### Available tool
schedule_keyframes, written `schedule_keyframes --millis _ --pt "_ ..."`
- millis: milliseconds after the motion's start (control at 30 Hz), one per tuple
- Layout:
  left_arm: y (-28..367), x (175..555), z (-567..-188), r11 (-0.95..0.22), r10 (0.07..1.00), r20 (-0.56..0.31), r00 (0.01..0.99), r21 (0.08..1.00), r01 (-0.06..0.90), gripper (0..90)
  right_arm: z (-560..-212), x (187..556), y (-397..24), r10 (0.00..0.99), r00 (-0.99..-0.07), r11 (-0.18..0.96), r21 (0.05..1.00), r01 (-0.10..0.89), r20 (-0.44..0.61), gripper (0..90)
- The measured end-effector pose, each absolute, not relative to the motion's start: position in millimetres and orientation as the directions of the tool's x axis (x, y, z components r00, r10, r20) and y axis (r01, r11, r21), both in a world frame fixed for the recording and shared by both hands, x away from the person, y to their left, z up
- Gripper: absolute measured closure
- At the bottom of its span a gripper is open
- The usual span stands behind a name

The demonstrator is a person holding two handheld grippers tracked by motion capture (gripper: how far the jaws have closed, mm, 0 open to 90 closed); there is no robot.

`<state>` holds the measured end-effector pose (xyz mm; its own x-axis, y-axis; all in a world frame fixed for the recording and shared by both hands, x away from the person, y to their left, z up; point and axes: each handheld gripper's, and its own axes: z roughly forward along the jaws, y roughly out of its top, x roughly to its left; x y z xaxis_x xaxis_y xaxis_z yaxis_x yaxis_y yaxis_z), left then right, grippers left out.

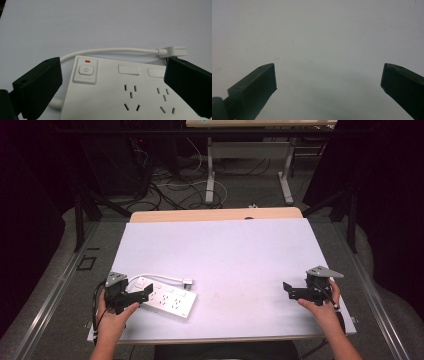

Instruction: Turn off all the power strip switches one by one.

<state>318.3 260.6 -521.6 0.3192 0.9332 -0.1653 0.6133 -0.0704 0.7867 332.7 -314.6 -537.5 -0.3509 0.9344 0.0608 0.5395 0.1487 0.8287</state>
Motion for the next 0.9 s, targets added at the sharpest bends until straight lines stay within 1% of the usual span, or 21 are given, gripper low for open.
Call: schedule_keyframes --millis 133,367,400,567,700,733,800,833,900 --pt "260.8 318.9 -517.8 -0.076 0.933 -0.163 0.322 0.784 0.616 5.7 -535.6 330.5 -310.3 0.936 -0.349 0.162 0.841 0.516 0.034 0.0" --pt "262.3 322.1 -511.1 -0.067 0.933 -0.176 0.313 0.771 0.633 10.6 -534.2 328.0 -306.2 0.934 -0.355 0.170 0.837 0.520 0.030 0.0" --pt "262.1 322.9 -510.4 -0.067 0.935 -0.172 0.311 0.774 0.629 13.9 -535.3 328.8 -305.7 0.934 -0.357 0.171 0.836 0.522 0.032 0.0" --pt "262.0 326.1 -504.5 -0.068 0.937 -0.170 0.305 0.768 0.637 17.0 -536.1 328.6 -303.5 0.933 -0.354 0.157 0.826 0.541 0.054 0.0" --pt "263.4 330.1 -502.2 -0.063 0.940 -0.175 0.294 0.757 0.650 20.3 -537.5 329.5 -302.6 0.926 -0.371 0.155 0.823 0.546 0.071 0.0" --pt "265.1 332.8 -501.5 -0.065 0.940 -0.177 0.293 0.748 0.660 20.8 -537.4 329.0 -301.1 0.926 -0.367 0.142 0.820 0.555 0.088 0.0" --pt "265.5 333.8 -501.2 -0.064 0.941 -0.177 0.290 0.746 0.663 23.8 -537.8 329.4 -301.3 0.924 -0.373 0.150 0.821 0.551 0.081 0.0" --pt "266.4 335.0 -501.1 -0.067 0.941 -0.173 0.290 0.746 0.663 23.8 -538.4 329.4 -300.0 0.928 -0.364 0.145 0.824 0.548 0.079 0.0" --pt "267.4 337.9 -501.7 -0.060 0.943 -0.176 0.282 0.745 0.665 25.0 -538.5 329.5 -300.8 0.925 -0.374 0.163 0.823 0.544 0.065 0.0"
